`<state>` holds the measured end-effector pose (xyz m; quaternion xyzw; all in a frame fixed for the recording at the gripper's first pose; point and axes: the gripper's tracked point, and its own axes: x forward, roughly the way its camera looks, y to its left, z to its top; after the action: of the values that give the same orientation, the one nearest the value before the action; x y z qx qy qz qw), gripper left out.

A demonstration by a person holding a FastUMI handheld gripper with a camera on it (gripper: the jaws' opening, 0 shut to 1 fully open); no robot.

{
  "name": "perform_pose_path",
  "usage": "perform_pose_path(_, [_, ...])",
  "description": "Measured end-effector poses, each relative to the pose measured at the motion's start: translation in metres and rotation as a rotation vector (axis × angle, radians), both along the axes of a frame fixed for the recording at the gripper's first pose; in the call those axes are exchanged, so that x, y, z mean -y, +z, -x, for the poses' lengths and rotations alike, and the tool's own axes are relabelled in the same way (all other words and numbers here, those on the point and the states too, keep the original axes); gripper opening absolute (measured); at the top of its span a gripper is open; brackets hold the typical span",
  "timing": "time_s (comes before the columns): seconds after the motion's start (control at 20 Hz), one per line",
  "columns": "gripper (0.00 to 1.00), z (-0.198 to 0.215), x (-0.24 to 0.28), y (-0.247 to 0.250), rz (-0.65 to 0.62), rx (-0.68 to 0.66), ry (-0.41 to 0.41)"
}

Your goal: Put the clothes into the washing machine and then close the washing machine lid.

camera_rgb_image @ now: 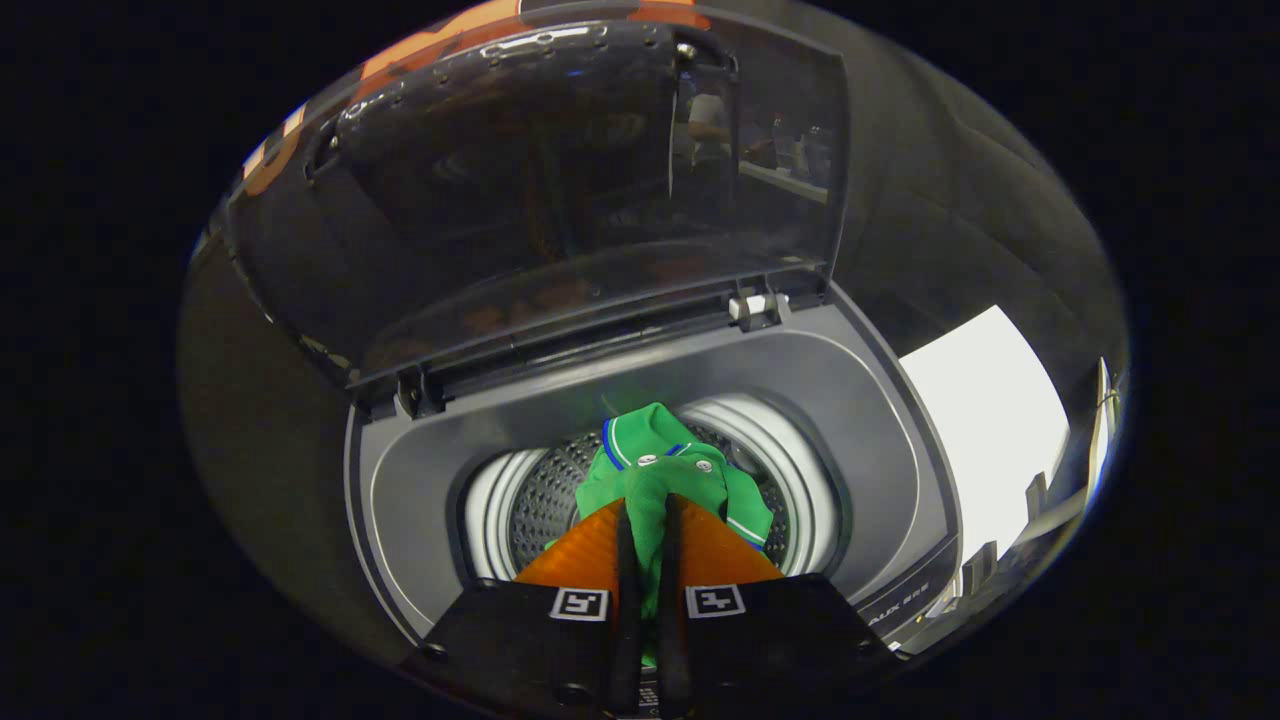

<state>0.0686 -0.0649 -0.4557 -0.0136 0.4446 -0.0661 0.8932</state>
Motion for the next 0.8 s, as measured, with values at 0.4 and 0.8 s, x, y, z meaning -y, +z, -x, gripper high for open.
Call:
perform_pose_path(0.4, [0.44,0.002,0.003,0.014,0.02,0.017,0.032])
perform_pose_path(0.8, [1.0,0.016,-0.007,0.063,0.044,0.093,0.08])
